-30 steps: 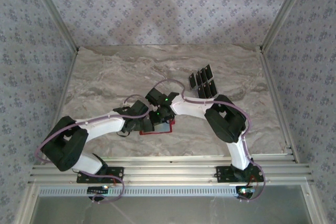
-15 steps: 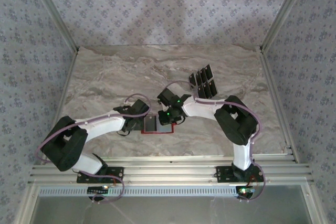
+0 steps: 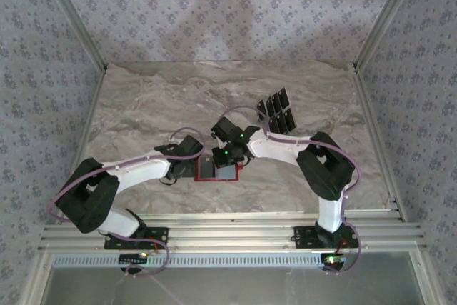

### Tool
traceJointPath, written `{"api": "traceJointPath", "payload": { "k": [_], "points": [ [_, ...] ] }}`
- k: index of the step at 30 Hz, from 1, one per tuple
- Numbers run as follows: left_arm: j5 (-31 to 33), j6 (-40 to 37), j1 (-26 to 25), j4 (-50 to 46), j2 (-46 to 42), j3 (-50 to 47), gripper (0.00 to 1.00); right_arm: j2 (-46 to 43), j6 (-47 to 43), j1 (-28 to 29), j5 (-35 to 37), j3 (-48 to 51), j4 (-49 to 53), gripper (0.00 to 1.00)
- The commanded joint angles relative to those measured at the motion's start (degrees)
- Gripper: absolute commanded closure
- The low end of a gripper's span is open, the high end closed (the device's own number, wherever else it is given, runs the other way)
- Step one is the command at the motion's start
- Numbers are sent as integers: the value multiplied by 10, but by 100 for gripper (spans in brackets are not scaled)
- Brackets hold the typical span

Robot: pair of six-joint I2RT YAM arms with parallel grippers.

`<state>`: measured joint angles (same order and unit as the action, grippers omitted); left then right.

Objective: Put the credit cards into the card holder
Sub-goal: Insert the credit card into the card slot.

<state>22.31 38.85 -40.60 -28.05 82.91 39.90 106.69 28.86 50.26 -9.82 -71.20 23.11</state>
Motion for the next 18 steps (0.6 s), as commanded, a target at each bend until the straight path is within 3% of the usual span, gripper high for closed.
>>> {"api": "traceJointPath", "payload": {
  "k": [1,18],
  "points": [
    [1,-6,2,5,-6,-12,18,13,-5,5,8,-23,25,90],
    [-14,3,2,30,6,-26,18,65,4,7,-2,-25,11,92]
  ]
}}
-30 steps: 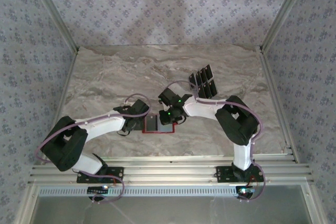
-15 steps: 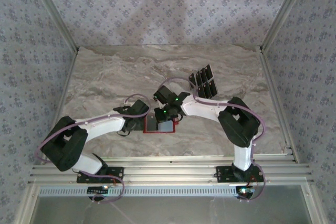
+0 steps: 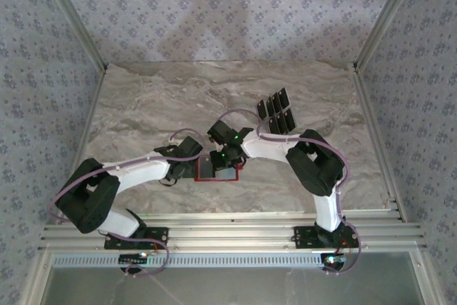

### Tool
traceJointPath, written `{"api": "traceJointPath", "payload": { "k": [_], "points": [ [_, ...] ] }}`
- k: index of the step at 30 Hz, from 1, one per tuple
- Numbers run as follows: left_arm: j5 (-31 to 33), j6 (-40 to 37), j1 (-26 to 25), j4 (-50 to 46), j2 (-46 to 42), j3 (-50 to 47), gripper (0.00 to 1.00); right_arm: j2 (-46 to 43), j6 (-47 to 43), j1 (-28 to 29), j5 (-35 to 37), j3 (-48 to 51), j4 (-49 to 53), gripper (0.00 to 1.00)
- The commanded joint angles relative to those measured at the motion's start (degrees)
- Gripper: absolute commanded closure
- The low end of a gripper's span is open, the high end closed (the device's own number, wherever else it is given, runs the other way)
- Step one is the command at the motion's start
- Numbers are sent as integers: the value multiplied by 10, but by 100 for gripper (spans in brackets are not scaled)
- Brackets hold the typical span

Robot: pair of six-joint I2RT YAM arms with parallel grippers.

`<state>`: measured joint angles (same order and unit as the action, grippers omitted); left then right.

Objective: Put the credit cards into the card holder
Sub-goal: Insert the credit card into the card slot.

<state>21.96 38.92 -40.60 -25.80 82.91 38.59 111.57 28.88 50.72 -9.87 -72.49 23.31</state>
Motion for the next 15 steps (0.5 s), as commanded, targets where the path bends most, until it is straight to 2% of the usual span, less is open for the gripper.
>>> {"api": "traceJointPath", "payload": {
  "k": [1,15],
  "points": [
    [-11,2,2,8,6,-13,18,18,3,2,-3,-13,9,92],
    [-21,5,1,26,22,-20,19,42,-8,5,-30,-46,19,93]
  ]
}}
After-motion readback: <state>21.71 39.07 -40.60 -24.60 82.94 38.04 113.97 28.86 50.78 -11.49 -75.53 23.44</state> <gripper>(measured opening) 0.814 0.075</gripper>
